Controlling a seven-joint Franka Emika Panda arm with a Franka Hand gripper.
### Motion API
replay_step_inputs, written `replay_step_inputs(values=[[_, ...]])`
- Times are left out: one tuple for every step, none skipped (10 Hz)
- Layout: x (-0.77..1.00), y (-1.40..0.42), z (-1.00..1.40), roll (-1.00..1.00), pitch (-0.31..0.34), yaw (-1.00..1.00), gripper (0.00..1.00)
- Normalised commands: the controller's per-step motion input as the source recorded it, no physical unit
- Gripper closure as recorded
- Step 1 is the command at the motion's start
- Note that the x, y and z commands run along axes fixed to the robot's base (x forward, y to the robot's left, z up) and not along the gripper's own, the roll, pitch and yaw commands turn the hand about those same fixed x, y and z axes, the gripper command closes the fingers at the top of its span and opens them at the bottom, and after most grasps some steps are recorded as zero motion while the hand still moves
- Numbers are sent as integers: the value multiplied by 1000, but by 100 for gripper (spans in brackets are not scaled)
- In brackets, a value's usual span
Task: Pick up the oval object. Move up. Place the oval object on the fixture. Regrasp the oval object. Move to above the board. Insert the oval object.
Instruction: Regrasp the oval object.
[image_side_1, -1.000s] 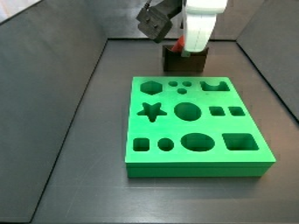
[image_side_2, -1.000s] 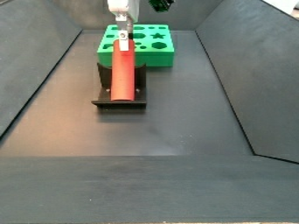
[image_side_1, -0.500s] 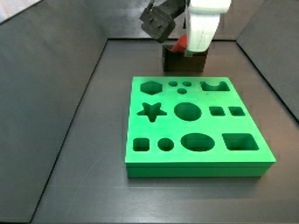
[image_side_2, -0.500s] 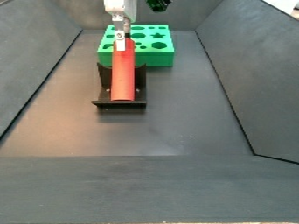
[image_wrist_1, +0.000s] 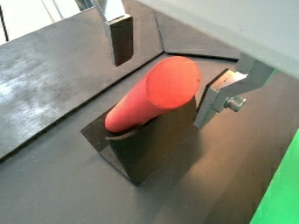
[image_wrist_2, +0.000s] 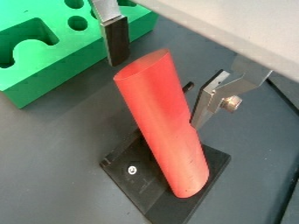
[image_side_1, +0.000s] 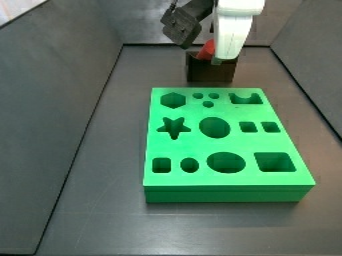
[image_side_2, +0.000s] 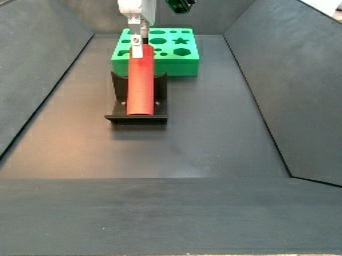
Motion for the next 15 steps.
replay_step_inputs(values=[[194, -21, -40, 119, 158, 18, 0], [193, -21, -40, 119, 158, 18, 0], [192, -21, -40, 119, 158, 18, 0], [192, -21, -39, 119, 158, 19, 0], [192, -21, -39, 119, 158, 19, 0], [191, -21, -39, 119, 158, 19, 0], [191, -21, -39, 119, 158, 19, 0], [191, -21, -39, 119, 158, 19, 0], [191, -21, -39, 119, 158, 20, 0], [191, -21, -39, 119, 158, 20, 0], [191, -21, -39, 119, 158, 20, 0], [190, -21, -39, 118, 158, 20, 0], [190, -21, -39, 118, 158, 20, 0], [190, -21, -39, 118, 158, 20, 0], [190, -21, -39, 118, 158, 20, 0]])
